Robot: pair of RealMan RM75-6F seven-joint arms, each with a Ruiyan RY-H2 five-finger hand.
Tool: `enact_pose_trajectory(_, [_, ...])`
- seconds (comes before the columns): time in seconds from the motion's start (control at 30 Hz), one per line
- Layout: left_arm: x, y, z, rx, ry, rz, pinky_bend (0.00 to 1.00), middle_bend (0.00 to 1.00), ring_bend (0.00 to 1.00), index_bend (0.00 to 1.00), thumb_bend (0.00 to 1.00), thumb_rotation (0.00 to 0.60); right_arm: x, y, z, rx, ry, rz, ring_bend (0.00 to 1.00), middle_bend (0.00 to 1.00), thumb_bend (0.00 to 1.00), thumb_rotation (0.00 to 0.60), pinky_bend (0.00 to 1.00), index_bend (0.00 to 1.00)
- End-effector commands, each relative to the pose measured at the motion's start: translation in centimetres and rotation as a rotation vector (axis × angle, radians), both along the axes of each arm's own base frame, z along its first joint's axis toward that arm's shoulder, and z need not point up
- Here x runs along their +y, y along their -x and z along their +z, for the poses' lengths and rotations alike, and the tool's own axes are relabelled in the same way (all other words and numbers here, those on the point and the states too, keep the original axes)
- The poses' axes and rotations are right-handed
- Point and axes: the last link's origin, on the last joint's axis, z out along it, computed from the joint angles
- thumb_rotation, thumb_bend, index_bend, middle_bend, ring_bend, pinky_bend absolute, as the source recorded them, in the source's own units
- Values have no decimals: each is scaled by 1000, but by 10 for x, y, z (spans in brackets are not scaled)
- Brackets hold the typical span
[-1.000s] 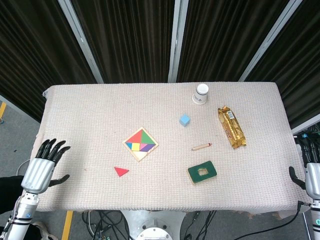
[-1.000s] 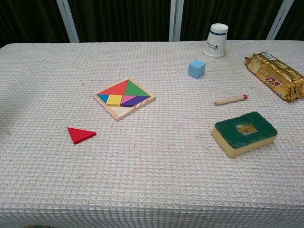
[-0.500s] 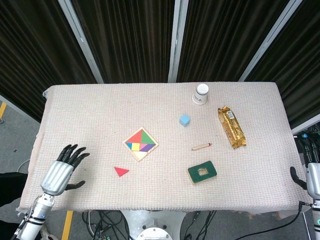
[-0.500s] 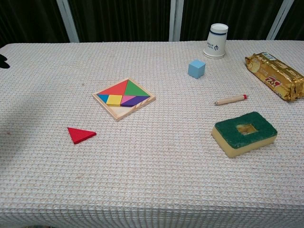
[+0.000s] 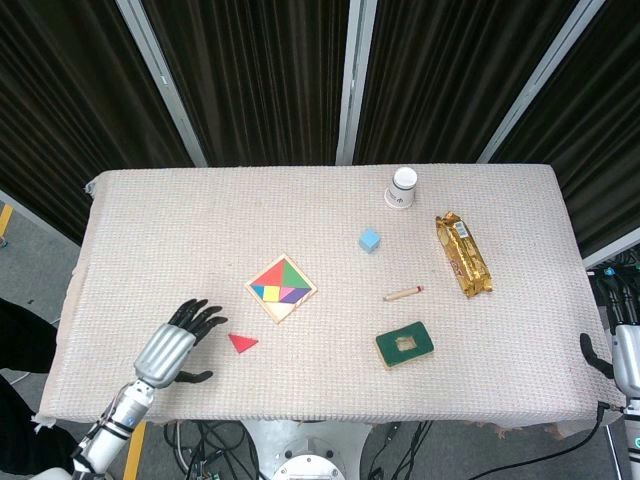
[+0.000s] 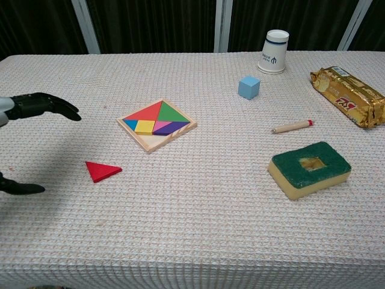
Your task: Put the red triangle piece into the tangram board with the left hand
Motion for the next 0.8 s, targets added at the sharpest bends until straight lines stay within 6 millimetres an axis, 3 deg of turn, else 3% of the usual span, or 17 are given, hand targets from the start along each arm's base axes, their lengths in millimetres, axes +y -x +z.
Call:
enact_pose_trajectory(0.03, [3,-1,-9,4,25,5,13,103,0,199,64,600,-1,0,1,-1,3,1,0,0,301,600,0,0])
enact_pose_trajectory(0.33, [14,2,-30,31,53,29,13,104,0,209,64,600,-2,2,0,-2,-1,-6,0,0,301,600,0,0])
enact_pose_trajectory(0.8, [30,1,-42,24,66,34,13,104,0,239,93,600,-2,4,-2,3,-11,-22,0,0,301,600,0,0])
